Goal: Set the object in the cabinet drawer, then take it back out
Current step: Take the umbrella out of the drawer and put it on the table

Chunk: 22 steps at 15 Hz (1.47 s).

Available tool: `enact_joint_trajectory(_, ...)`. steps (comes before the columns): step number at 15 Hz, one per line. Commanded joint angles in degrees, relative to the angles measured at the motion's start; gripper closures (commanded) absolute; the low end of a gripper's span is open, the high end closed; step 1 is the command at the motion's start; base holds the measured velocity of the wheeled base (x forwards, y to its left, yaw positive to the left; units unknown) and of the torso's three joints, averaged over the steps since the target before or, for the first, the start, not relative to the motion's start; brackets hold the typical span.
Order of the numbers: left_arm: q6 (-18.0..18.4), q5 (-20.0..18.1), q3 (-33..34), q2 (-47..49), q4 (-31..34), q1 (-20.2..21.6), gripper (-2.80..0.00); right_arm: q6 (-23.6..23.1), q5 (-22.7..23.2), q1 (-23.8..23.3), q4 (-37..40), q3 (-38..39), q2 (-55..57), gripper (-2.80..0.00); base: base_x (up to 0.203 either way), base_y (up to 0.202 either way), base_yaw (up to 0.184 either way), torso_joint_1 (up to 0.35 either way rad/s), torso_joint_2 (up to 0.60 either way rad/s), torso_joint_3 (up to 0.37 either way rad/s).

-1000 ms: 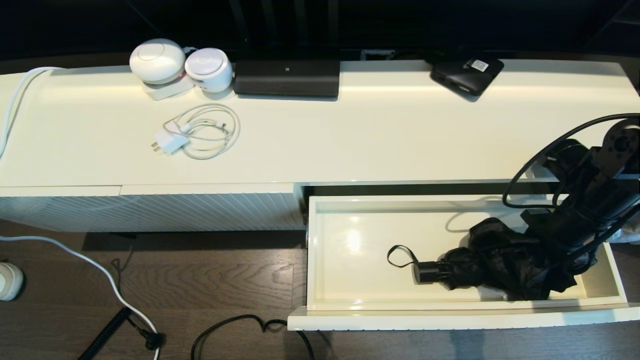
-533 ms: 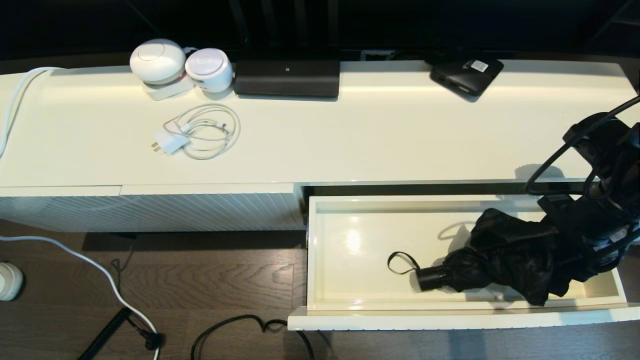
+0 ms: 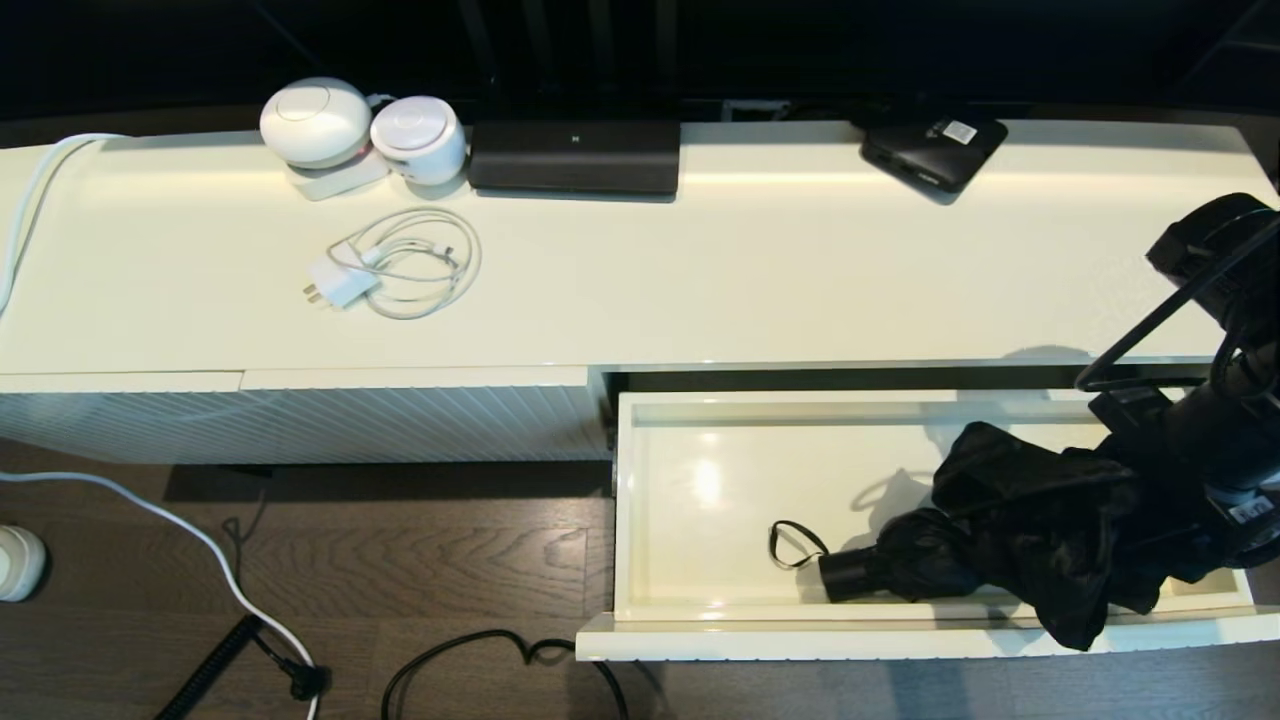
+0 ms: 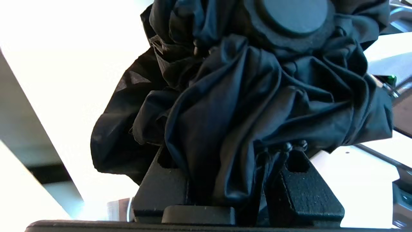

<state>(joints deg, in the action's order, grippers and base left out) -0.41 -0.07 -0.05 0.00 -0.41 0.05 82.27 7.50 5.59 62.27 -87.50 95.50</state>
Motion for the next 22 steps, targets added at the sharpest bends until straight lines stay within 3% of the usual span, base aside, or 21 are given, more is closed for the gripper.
enact_joint_trajectory(1, 0.0, 0.0, 0.0, 0.0, 0.0, 0.0, 0.00, 0.4, 0.2, 0.5, 1.2, 0.0, -2.6, 0.00, 0.000, 0.000, 0.000, 0.000, 0.00, 0.000)
enact_joint_trajectory(12, 0.0, 0.0, 0.0, 0.0, 0.0, 0.0, 0.00, -1.5, -0.5, 0.5, 11.7, -3.5, -12.8, 0.00, 0.000, 0.000, 0.000, 0.000, 0.00, 0.000)
enact_joint_trajectory(17, 0.0, 0.0, 0.0, 0.0, 0.0, 0.0, 0.00, -1.8, -4.4, 0.5, 16.3, -13.2, -13.3, 0.00, 0.000, 0.000, 0.000, 0.000, 0.00, 0.000)
enact_joint_trajectory(20, 0.0, 0.0, 0.0, 0.0, 0.0, 0.0, 0.00, -3.0, -4.7, 0.4, 19.5, -22.1, -12.5, 0.00, 0.000, 0.000, 0.000, 0.000, 0.00, 0.000)
enact_joint_trajectory(22, 0.0, 0.0, 0.0, 0.0, 0.0, 0.0, 0.00, -3.4, -4.9, 0.4, 19.1, -23.2, -12.2, 0.00, 0.000, 0.000, 0.000, 0.000, 0.00, 0.000)
